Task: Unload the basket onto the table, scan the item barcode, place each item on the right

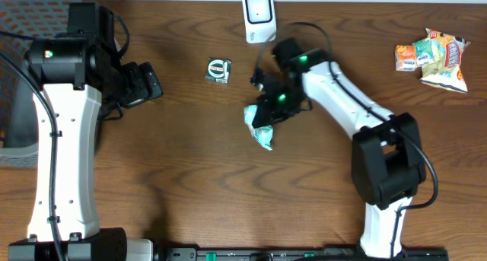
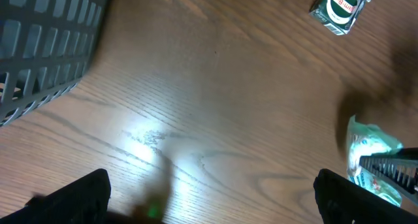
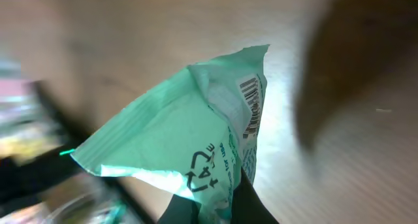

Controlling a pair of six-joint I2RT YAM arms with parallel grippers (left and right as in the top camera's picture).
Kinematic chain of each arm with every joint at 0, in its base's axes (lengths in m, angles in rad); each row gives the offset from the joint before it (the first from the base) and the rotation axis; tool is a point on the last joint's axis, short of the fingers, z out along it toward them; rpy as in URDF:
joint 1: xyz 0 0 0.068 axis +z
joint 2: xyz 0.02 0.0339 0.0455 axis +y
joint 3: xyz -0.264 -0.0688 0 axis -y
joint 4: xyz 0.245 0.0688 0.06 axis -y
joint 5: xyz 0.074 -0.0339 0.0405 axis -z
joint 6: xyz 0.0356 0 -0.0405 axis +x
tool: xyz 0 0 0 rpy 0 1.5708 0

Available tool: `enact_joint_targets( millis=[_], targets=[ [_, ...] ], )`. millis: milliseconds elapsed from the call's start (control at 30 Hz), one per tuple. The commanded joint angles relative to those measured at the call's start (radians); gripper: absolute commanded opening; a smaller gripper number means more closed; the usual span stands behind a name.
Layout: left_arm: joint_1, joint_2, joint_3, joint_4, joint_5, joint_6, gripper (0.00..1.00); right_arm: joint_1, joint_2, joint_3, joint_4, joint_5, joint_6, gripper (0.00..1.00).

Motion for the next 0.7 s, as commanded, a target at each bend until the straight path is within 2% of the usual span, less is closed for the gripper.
enact_joint_targets(
  millis=[0, 233, 333, 500, 667],
  targets=[
    [0.002, 0.002, -0.005, -0.003, -0.002, -0.013, 0.98, -0.061, -0.003, -0.127, 0.040, -0.310, -0.062, 0.01],
    [0.002, 0.002, -0.005, -0.003, -0.002, -0.013, 0.98, -0.163, -0.003, -0.335, 0.179, -0.279, -0.016, 0.10],
    [0.002, 0.002, -0.005, -0.003, -0.002, -0.013, 0.98, -0.209, -0.003, -0.352, 0.178, -0.172, 0.002, 0.24],
    [0.002, 0.002, -0.005, -0.003, -0.002, -0.013, 0.98, -0.304, -0.006, -0.277, 0.085, 0.064, 0.069, 0.44],
    [0.002, 0.002, -0.005, -0.003, -0.002, -0.013, 0.98, -0.344, -0.010, -0.100, -0.114, 0.203, 0.068, 0.46]
  ],
)
